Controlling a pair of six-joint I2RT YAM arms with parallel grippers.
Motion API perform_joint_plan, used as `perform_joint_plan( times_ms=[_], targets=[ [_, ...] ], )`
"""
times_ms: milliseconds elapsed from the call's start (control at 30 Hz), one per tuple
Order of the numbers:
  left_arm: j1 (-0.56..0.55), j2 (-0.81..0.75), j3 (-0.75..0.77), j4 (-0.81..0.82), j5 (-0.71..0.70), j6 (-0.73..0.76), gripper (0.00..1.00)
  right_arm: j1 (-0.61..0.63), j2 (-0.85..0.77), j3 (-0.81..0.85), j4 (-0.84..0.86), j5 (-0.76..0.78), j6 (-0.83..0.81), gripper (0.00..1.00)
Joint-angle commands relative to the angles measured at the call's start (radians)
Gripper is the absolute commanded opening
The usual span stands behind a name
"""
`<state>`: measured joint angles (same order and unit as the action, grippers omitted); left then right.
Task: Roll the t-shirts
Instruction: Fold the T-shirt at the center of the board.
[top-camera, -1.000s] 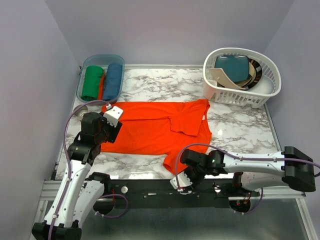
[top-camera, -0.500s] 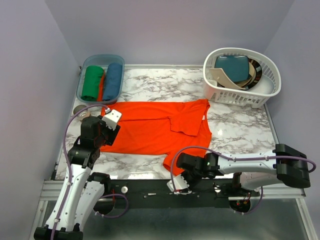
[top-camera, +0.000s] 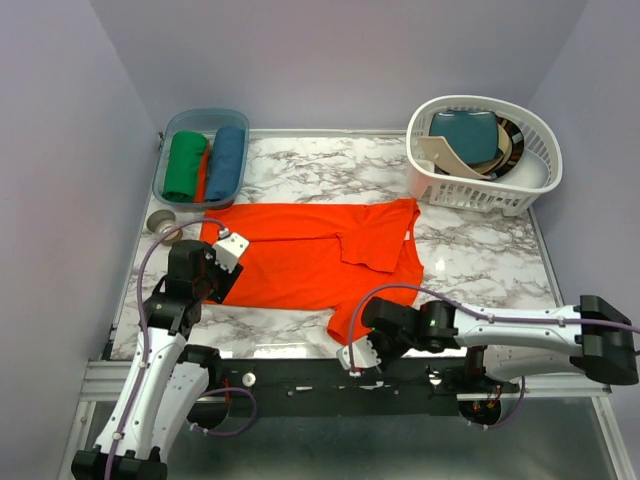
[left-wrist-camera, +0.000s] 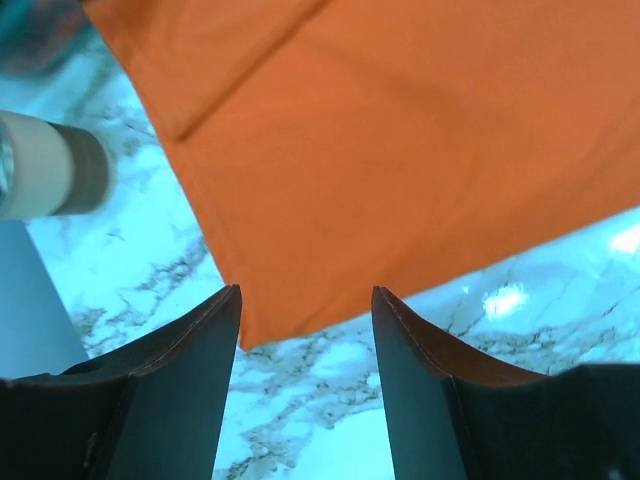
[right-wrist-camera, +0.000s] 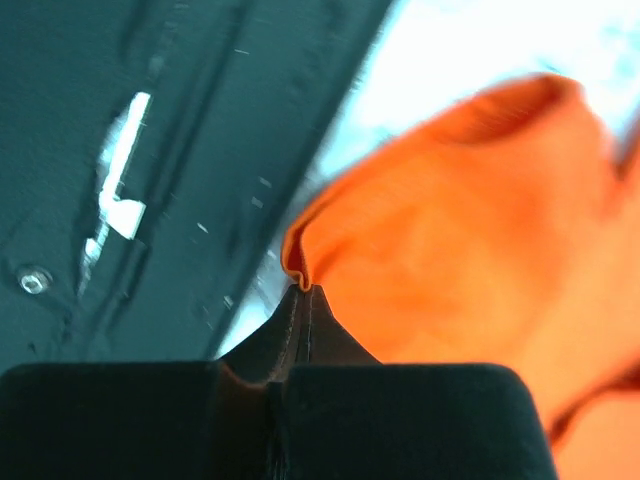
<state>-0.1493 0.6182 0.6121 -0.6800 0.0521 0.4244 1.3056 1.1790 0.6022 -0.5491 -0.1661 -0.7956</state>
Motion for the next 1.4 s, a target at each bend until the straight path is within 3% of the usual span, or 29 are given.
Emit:
perform_joint_plan(
  times_ms=[0,167,233,533,933,1367],
  targets=[
    [0.056,-0.002,-0.064,-0.070,0.001,0.047,0.67,-0.051,-0.120,0.051,-0.126,0.057,0.076,0.01],
    [0.155,0.141,-0.038,-0.087,0.080,0.060,0.66,-0.192,-0.177,0.028,-0.132,0.036,0.113,0.01],
    [0.255,0.196,-0.040,-0.076,0.138,0.082,0.65,-0.238,-0.177,0.034,-0.117,0.039,0.107,0.01],
    [0.526,0.514,0.058,-0.035,0.261,0.148,0.58,-0.269,-0.160,0.070,-0.117,0.020,0.101,0.01],
    [0.596,0.707,0.216,-0.065,0.272,0.154,0.59,-0.333,-0.225,0.007,-0.130,0.011,0.111,0.01],
    [0.605,0.833,0.198,-0.070,0.285,0.162,0.55,-0.364,-0.217,0.033,-0.143,-0.021,0.124,0.01]
  ],
)
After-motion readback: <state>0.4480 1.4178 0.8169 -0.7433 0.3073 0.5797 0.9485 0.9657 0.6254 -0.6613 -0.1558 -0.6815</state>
